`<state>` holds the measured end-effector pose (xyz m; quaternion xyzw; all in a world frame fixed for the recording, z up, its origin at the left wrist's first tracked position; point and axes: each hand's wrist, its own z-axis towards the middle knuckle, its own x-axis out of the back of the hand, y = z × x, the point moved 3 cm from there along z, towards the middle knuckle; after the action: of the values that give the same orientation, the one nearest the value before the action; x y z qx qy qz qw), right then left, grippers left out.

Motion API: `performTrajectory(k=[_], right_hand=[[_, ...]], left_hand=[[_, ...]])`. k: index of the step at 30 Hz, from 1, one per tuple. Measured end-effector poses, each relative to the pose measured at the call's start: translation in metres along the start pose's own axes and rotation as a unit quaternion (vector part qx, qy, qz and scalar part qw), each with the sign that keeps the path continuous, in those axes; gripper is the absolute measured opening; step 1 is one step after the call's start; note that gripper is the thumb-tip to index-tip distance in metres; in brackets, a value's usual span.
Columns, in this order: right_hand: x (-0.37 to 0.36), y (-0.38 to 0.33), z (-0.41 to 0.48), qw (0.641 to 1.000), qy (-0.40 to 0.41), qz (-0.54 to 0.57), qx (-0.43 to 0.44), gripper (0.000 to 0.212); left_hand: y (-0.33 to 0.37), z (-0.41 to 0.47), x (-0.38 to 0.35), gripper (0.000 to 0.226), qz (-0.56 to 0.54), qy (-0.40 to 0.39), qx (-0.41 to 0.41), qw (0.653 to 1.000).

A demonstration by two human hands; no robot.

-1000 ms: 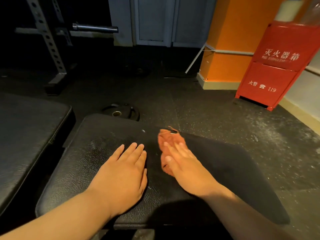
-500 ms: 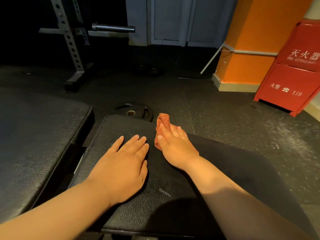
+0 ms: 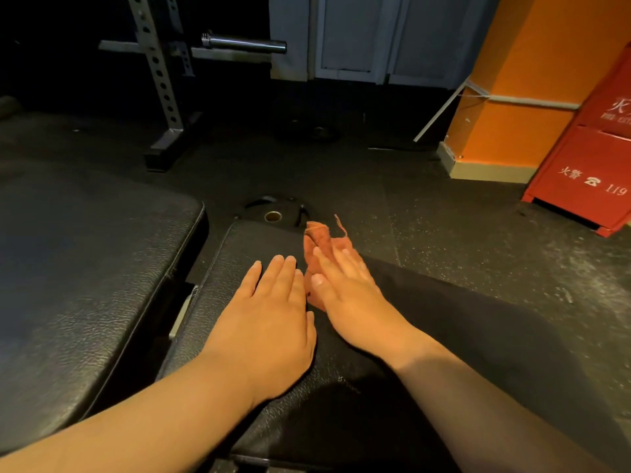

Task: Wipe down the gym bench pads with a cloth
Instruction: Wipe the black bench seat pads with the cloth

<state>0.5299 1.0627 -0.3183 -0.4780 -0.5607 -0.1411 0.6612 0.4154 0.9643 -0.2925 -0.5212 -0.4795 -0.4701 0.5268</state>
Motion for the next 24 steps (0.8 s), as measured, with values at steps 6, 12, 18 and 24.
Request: performTrajectory(k=[6, 12, 18, 24], right_hand=[[0.018, 0.027, 0.0, 0.993, 0.054, -0.06, -0.087, 0.058], [0.011, 0.018, 0.002, 0.999, 0.004, -0.027, -0.028, 0.052], [0.001, 0.027, -0.009, 0.997, -0.003, 0.023, -0.08, 0.055], [0.011, 0.018, 0.011, 0.998, -0.01, 0.008, -0.059, 0.052]], left_hand=[[0.001, 0.0, -0.002, 0.086, 0.009, -0.004, -0.011, 1.0], [0.001, 0.001, 0.0, 0.086, 0.015, -0.018, -0.01, 1.0], [0.003, -0.001, 0.002, 0.072, 0.015, -0.016, -0.005, 1.0], [0.0, -0.001, 0.002, 0.08, 0.024, -0.015, -0.009, 1.0]])
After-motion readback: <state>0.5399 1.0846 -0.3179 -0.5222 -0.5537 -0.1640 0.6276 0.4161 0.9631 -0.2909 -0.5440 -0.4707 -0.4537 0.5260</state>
